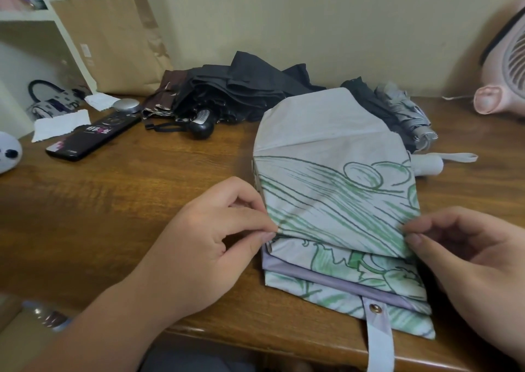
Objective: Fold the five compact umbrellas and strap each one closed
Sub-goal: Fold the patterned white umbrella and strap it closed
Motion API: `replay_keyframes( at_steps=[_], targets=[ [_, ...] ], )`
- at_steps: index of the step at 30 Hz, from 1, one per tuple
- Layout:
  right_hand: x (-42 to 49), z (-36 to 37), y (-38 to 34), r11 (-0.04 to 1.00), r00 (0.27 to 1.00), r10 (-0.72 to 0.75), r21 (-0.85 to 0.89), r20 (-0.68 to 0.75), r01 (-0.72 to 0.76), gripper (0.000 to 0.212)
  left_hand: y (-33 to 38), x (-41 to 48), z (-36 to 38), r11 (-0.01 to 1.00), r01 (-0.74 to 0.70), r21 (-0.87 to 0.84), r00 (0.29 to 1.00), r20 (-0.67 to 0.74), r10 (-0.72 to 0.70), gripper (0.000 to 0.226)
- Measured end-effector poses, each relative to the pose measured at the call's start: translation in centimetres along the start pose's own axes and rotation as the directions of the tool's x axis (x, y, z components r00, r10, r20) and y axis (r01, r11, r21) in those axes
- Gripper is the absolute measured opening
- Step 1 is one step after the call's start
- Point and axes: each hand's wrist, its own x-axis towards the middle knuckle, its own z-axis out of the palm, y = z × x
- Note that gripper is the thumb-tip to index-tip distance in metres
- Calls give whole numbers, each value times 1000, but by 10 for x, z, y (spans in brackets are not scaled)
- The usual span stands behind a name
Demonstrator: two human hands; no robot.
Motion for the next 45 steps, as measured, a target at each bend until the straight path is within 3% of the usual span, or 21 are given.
replay_keyframes(
  at_steps=[5, 8, 11, 14, 17, 20, 26, 30, 33, 35, 36, 38, 41, 45],
  targets=[
    [-2, -1, 1, 1000, 1000, 14, -11, -7, -14, 21, 3, -1, 0, 999, 32, 12, 996, 78, -33, 9],
    [-4, 0, -4, 999, 1000, 17, -32, 3, -17, 27, 11, -4, 1, 986, 144, -84, 990, 11, -143, 9],
    [-6, 0, -6, 997, 1000, 3, -77, -5, -3, 36, 27, -10, 4, 906, 341, -251, 932, -33, -360, 17],
    [-9, 0, -10, 987, 999, -38, -152, 35, 43, 23, 39, -10, 12, 798, 495, -344, 850, 2, -527, 24],
    [-10, 0, -20, 971, 992, -76, -217, 102, 97, 25, 43, -5, 17, 762, 558, -328, 804, -14, -595, 26],
    [-12, -1, -34, 935, 979, -102, -320, 176, 155, 25, 41, -5, 16, 778, 567, -271, 803, -26, -595, 27],
    [-15, -14, -41, 870, 942, -187, -398, 279, 291, 32, 29, -9, 9, 890, 453, -53, 891, 47, -451, 37],
    [-16, -18, -33, 863, 926, -176, -400, 335, 309, 38, 23, -13, 0, 951, 273, 146, 951, 111, -290, 38],
    [-18, -17, -29, 875, 922, -200, -364, 330, 320, 36, 27, -9, -3, 969, 236, 71, 971, 8, -238, 22],
    [-19, -15, -27, 889, 921, -218, -323, 321, 324, 34, 33, 2, -3, 980, 182, 83, 983, -47, -179, 25],
    [-20, -14, -26, 895, 922, -228, -307, 312, 325, 33, 34, 9, 0, 980, 135, 145, 991, -23, -133, 32],
    [-19, -13, -24, 899, 926, -236, -294, 296, 324, 31, 36, 21, 9, 952, 1, 305, 984, 167, -55, 44],
    [-18, -13, -26, 904, 937, -214, -306, 277, 297, 32, 32, 29, 30, 914, -123, 385, 882, 465, -77, 65],
    [-19, -13, -28, 875, 944, -255, -365, 209, 317, 29, 21, 14, 43, 949, -117, 292, 845, 532, -59, 63]
  ],
)
